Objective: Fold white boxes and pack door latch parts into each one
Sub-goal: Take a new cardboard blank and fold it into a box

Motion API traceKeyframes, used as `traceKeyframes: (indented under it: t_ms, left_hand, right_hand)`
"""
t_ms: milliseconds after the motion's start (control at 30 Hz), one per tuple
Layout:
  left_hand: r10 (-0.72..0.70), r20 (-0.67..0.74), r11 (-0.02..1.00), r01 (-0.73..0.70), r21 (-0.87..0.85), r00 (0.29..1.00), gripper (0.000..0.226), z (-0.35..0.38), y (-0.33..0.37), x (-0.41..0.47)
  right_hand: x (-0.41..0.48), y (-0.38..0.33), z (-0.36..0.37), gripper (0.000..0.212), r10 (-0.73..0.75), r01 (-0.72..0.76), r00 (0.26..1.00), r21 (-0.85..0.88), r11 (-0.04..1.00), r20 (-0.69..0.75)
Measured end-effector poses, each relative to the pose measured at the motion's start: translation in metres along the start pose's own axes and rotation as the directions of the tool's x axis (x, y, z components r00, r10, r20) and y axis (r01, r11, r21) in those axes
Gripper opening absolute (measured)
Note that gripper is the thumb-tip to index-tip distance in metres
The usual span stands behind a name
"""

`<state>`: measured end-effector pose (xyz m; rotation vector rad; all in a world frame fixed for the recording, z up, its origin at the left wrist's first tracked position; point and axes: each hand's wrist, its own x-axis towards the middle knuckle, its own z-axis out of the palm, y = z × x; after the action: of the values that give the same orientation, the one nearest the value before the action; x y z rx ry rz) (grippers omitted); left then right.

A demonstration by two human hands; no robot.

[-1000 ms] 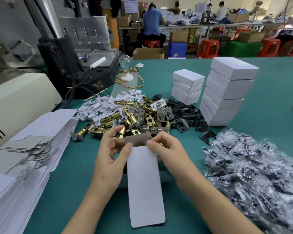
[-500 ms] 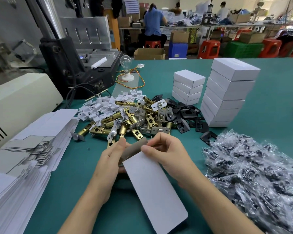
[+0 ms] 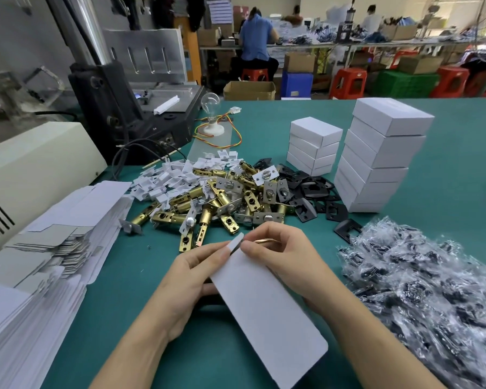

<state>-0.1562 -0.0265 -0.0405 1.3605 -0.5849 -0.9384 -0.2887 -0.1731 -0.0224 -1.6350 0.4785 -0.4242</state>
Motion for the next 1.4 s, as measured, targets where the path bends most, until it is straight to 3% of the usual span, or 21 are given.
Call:
traceKeyframes:
  t_ms: [233, 867, 1400]
  left_hand:
    - [0.024, -0.057, 1.000, -0.025, -0.016, 0.998, 0.040, -0.004, -0.002, 0.002]
    - [0.063, -0.003, 0.989, -0.062, 0.134, 0.998, 0.029, -0.005, -0.005, 0.002]
    - [0.136, -0.118, 0.982, -0.118, 0.146, 0.984, 0.033, -0.002, -0.006, 0.000]
  right_hand:
    - [0.002, 0.002, -0.006, 0.030, -0.013, 0.012, 0.999, 0.041, 0.999, 0.030]
    - [0.007, 0.006, -0.014, 0.033, -0.062, 0.060, 0.994, 0.029, 0.998, 0.089]
    - [0.006, 0.008, -0.008, 0.035, -0.059, 0.060, 0.994, -0.012, 0.998, 0.094]
